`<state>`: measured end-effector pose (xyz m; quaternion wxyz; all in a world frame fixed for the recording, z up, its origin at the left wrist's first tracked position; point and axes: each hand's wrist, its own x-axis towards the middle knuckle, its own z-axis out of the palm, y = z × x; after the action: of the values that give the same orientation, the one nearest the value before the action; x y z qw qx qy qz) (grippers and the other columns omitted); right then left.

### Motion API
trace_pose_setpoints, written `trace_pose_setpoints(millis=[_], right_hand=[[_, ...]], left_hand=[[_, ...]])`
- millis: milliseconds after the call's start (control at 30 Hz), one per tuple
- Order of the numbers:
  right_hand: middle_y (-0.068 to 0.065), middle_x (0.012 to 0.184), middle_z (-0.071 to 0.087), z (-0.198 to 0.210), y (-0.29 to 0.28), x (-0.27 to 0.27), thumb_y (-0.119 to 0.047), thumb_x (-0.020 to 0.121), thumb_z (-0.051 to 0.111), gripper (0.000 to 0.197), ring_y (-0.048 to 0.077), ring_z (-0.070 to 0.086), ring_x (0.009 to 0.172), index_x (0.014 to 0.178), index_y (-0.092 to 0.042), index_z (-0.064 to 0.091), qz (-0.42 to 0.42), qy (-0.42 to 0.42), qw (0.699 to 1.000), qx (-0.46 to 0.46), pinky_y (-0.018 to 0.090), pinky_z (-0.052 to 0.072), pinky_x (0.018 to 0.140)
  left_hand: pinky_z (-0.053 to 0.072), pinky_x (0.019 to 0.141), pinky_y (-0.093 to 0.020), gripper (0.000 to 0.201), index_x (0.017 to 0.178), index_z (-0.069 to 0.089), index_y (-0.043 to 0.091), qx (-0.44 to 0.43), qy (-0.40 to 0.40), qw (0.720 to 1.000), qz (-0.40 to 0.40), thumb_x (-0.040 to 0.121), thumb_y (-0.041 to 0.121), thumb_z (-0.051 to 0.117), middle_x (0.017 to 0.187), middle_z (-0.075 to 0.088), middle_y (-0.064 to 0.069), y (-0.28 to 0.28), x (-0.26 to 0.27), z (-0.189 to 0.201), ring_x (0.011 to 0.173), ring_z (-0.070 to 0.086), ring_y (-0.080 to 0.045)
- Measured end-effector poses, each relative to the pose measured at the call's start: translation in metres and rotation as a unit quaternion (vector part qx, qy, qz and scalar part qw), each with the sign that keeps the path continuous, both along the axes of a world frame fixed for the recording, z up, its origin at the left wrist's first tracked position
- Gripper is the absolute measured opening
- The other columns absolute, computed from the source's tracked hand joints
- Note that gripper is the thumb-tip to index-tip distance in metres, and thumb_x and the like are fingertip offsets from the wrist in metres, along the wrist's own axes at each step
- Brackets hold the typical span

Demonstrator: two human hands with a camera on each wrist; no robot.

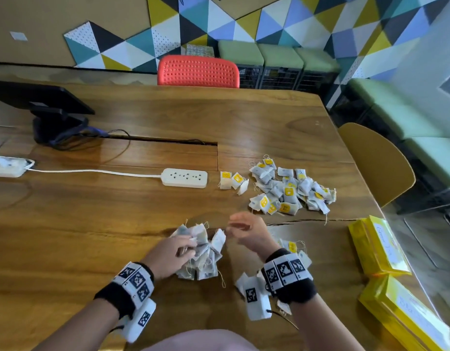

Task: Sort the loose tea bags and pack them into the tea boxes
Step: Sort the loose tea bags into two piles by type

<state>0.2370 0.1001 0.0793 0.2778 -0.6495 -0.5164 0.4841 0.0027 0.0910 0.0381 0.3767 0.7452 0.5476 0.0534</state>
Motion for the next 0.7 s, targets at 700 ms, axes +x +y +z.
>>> trace_pose_setpoints(millis=[700], right_hand=[[0.016, 0.140, 0.037, -0.033, 0.193, 0.117, -0.022, 0.087, 0.063, 0.060, 0.033, 0.050, 0.120, 0.141, -0.016, 0.039, 0.054, -0.372, 0.926, -0.013, 0.035, 0.042, 0.098]], left_hand=[[0.048, 0.094, -0.048, 0.031, 0.111, 0.070, 0.016, 0.113, 0.084, 0.945, 0.295, 0.081, 0.012, 0.072, 0.131, 0.057, -0.004, -0.059, -0.057, -0.068, 0.105, 0.059, -0.032]])
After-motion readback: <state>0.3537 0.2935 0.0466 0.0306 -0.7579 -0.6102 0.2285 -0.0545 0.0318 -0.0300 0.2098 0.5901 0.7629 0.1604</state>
